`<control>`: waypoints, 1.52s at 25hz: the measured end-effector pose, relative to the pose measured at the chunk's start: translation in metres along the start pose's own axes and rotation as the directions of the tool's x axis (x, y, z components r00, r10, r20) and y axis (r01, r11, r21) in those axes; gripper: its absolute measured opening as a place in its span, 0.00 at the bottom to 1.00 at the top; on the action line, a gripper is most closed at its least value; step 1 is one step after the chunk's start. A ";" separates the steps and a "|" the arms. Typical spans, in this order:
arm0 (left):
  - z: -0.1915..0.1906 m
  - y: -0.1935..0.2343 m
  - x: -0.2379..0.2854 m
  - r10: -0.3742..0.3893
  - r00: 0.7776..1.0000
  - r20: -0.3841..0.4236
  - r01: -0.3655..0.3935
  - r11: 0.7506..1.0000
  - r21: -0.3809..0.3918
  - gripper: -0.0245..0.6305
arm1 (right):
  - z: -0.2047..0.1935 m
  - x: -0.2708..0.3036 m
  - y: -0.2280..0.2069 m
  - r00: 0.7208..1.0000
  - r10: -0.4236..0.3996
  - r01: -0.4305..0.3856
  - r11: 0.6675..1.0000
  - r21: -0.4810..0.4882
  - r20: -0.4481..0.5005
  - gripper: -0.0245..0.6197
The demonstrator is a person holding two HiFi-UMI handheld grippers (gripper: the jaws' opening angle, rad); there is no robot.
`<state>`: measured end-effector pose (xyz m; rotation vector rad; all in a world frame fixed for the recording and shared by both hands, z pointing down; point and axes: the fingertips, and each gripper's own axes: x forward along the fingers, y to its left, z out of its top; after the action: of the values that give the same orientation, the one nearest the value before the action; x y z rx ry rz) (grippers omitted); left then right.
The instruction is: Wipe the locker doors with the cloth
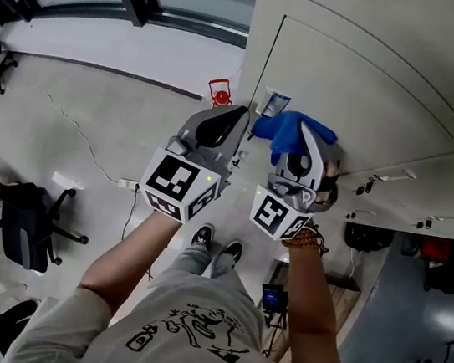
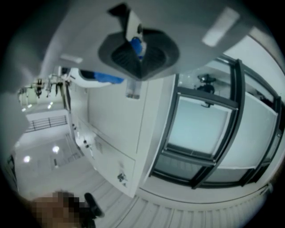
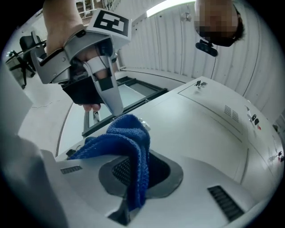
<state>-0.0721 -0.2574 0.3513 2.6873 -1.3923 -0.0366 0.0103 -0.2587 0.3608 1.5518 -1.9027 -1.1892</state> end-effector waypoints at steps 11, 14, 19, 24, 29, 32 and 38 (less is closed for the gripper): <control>-0.089 0.008 0.003 0.016 0.996 -0.086 -0.021 0.998 -0.055 0.04 | -0.066 -0.017 0.104 0.991 0.125 -0.123 0.992 0.040 -0.044 0.08; -0.111 0.017 0.003 0.026 0.993 -0.111 -0.034 0.997 -0.069 0.04 | -0.072 -0.010 0.143 0.983 0.180 -0.180 0.983 -0.013 -0.036 0.08; -0.125 0.024 -0.006 0.032 0.990 -0.134 -0.044 0.995 -0.087 0.04 | -0.082 -0.017 0.163 0.974 0.213 -0.217 0.975 -0.045 -0.082 0.08; -0.105 0.013 -0.004 0.024 0.994 -0.105 -0.034 0.995 -0.094 0.04 | -0.099 -0.030 0.127 0.970 0.200 -0.211 0.975 -0.069 -0.140 0.08; -0.063 -0.014 0.003 -0.001 0.999 -0.036 -0.001 0.998 -0.068 0.04 | -0.084 -0.028 0.063 0.981 0.142 -0.155 0.983 -0.098 -0.130 0.08; -0.038 -0.026 0.006 -0.014 1.000 -0.007 0.013 0.999 -0.048 0.04 | -0.066 -0.023 0.026 0.988 0.099 -0.110 0.990 -0.089 -0.117 0.08; 0.012 -0.044 0.010 -0.043 0.998 0.035 0.043 0.999 0.005 0.04 | -0.020 -0.010 -0.039 0.997 0.016 -0.022 0.997 -0.073 -0.081 0.08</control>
<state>-0.0310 -0.2415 0.3347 2.7328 -1.3447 -0.0857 0.0515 -0.2566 0.3421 1.5159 -1.7981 -1.1573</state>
